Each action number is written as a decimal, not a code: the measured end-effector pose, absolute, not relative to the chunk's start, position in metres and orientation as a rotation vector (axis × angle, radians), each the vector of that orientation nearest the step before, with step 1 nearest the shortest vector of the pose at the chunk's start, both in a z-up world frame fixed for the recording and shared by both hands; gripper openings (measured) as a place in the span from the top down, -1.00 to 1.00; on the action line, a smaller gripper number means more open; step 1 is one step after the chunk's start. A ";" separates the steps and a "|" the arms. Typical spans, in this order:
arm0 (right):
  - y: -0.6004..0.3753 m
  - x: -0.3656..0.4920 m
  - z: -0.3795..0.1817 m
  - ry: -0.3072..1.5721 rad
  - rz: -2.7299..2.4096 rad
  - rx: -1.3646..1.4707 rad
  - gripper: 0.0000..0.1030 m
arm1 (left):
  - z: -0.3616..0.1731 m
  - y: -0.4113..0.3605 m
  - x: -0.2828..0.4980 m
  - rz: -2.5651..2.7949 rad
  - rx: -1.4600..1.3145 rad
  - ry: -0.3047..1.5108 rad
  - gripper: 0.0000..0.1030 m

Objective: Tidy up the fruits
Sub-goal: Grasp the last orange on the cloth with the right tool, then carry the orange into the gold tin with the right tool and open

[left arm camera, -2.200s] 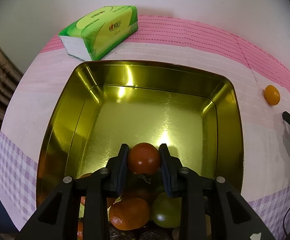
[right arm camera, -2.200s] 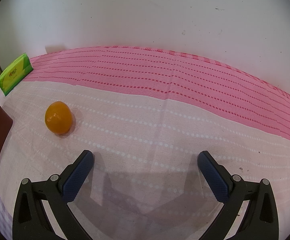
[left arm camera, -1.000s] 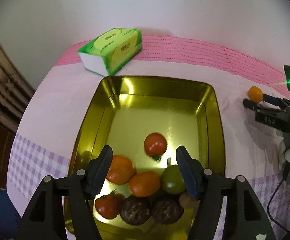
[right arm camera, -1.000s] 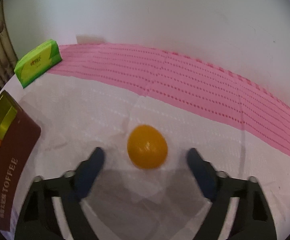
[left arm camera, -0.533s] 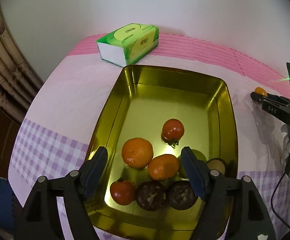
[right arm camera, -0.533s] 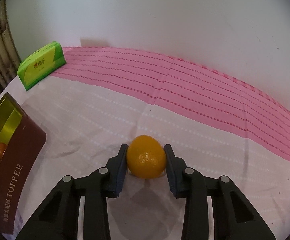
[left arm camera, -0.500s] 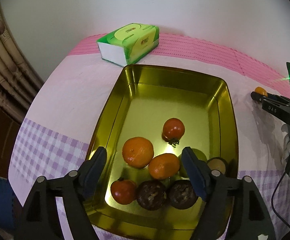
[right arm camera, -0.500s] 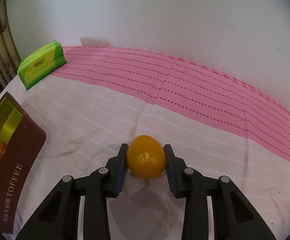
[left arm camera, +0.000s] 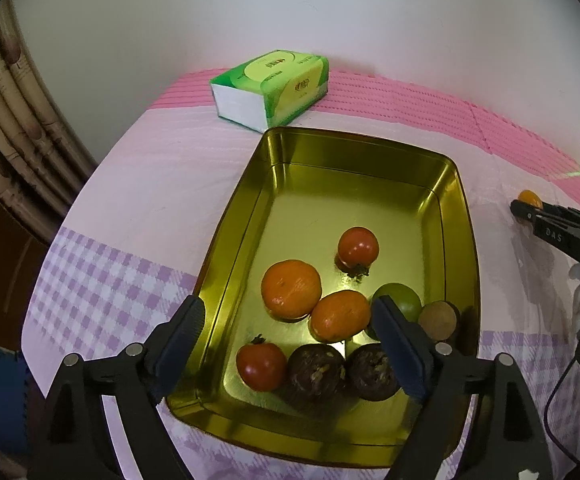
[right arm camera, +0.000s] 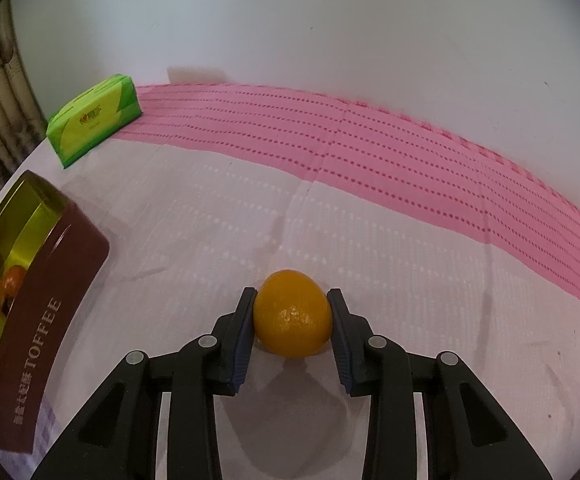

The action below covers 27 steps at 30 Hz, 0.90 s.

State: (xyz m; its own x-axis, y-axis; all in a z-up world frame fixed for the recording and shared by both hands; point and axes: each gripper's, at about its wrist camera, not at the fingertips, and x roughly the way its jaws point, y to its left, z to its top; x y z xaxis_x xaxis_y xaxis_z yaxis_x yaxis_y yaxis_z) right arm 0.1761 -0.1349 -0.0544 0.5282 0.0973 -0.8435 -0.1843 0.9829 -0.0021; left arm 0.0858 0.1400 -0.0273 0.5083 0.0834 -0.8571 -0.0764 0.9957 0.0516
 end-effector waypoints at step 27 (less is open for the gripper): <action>-0.070 0.115 0.010 0.899 0.368 -0.085 0.30 | -0.008 0.177 0.054 0.187 -0.028 0.972 -0.83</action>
State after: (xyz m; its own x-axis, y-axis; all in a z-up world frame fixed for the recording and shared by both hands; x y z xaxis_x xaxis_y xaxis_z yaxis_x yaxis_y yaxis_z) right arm 0.1153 -0.0703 0.0096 0.5644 0.2769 -0.7777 -0.3478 0.9341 0.0803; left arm 0.0537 0.1765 -0.0078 0.5488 0.1448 -0.8233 -0.1702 0.9836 0.0596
